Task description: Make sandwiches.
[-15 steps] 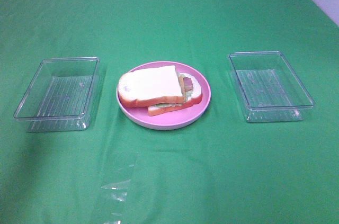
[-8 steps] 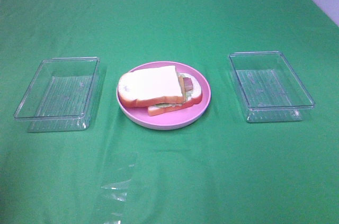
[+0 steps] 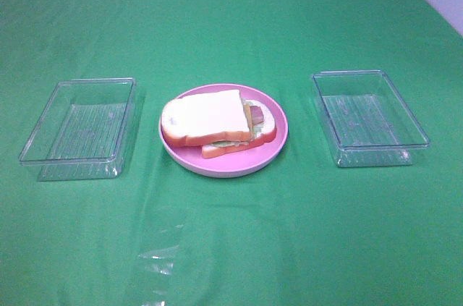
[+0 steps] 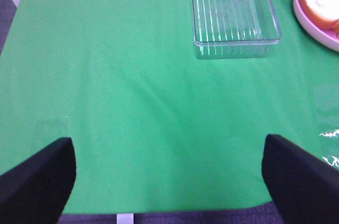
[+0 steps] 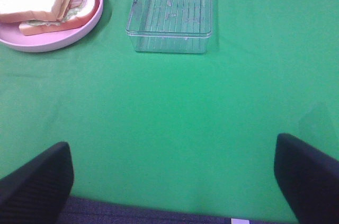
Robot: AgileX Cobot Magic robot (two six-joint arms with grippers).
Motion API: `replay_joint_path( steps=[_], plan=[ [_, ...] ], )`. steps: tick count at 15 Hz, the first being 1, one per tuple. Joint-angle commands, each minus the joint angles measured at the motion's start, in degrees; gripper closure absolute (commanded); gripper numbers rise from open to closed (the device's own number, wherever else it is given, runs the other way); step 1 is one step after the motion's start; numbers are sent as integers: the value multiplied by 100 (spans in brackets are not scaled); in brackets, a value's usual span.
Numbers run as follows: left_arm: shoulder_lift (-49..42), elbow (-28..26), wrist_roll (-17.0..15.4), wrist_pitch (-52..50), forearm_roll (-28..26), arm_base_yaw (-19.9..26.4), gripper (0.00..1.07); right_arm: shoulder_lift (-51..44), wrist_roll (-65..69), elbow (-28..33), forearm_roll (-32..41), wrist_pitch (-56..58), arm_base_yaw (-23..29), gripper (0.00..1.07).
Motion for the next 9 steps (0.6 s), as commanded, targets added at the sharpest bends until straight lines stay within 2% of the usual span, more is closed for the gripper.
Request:
replay_joint_path(
  steps=[1,3,9],
  plan=[
    [-814,413,327,-264,-189,23,19,-189,-40,17,23,-29,-34,9],
    [-1249,435,304,-258,-189,23,19,-183,-40,17,23,-29,-34,9],
    [-1249,435,304,-258,-206,23,19,-143,-40,11,23,-29,-34,9]
  ],
)
